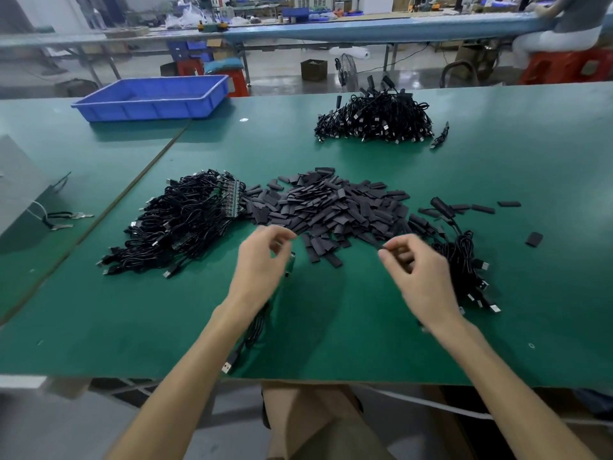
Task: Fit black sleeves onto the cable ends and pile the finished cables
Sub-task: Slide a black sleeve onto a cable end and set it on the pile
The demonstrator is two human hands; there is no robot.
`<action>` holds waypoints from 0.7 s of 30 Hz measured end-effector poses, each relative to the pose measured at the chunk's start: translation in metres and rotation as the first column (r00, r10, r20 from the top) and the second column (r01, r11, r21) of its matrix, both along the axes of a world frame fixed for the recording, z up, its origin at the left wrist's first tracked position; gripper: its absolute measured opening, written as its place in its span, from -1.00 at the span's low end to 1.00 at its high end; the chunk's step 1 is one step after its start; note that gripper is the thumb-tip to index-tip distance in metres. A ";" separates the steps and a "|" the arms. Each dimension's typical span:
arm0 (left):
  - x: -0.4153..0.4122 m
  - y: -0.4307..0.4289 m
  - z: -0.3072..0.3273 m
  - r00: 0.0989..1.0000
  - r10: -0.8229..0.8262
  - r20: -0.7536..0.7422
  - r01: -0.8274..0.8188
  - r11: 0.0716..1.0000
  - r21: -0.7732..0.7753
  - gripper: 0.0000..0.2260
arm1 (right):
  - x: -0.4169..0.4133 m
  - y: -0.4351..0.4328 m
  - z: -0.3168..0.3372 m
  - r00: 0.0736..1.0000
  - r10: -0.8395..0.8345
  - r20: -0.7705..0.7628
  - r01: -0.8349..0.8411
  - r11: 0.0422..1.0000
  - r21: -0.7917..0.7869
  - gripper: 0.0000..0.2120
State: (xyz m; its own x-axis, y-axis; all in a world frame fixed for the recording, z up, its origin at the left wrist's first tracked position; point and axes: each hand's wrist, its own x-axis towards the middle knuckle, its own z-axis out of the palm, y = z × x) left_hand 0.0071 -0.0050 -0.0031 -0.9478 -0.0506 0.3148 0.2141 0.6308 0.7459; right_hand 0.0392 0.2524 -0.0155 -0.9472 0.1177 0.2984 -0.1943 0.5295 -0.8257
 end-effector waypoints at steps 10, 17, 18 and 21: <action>-0.008 -0.011 -0.013 0.942 0.023 0.334 -0.008 0.999 -0.044 -0.93 | -0.022 0.058 0.001 0.976 -0.194 -0.097 0.216 0.834 0.509 -0.80; 0.000 -0.016 -0.005 0.916 -0.060 0.398 -0.018 0.982 0.189 -0.90 | -0.031 0.076 -0.006 0.966 -0.237 -0.107 0.253 0.766 0.591 -0.82; 0.001 -0.016 -0.004 0.911 -0.074 0.405 -0.013 0.978 0.208 -0.89 | -0.032 0.080 -0.006 0.962 -0.252 -0.104 0.263 0.757 0.598 -0.82; 0.005 -0.012 -0.004 0.904 -0.103 0.415 -0.008 0.967 0.256 -0.91 | -0.038 0.087 -0.004 0.960 -0.270 -0.082 0.259 0.731 0.632 -0.81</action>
